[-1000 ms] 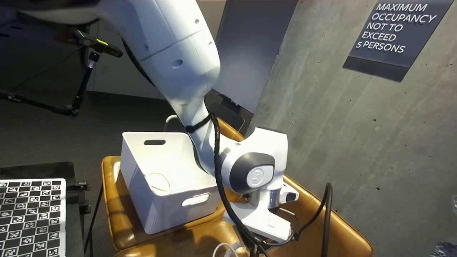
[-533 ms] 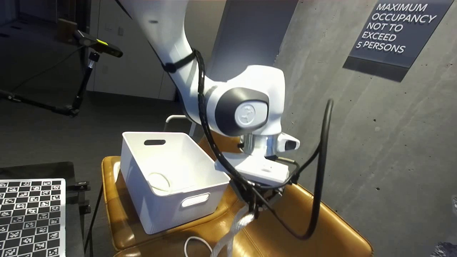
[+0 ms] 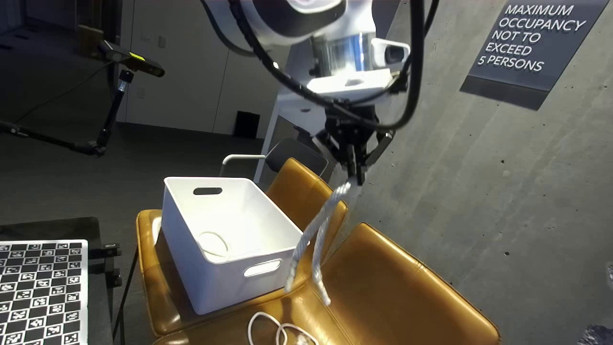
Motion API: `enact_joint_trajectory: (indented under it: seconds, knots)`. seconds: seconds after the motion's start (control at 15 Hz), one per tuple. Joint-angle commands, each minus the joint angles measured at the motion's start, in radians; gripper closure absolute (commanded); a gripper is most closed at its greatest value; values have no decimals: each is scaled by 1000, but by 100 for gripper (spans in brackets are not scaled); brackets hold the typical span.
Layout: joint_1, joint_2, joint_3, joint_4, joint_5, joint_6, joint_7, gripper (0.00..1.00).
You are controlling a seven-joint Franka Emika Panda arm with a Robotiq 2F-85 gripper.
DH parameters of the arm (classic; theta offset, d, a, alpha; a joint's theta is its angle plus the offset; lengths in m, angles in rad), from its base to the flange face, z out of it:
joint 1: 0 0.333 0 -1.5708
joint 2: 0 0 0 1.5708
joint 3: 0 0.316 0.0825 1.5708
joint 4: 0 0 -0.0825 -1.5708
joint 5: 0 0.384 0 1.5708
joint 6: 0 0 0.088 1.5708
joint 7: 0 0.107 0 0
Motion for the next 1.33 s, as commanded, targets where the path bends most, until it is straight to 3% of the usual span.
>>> enact_joint_trajectory:
  seconds: [0.0, 0.47, 0.67, 1.0, 1.27]
  knots:
    - [57, -183, 2, -27, 42, -90, -12, 97]
    - [212, -409, 55, 43, 68, -337, 33, 97]
    - [252, -427, 66, 5, 70, -296, 67, 97]
    - [252, -371, 52, -108, 56, -184, 97, 97]
    - [253, -292, 60, -129, 57, -110, 121, 97]
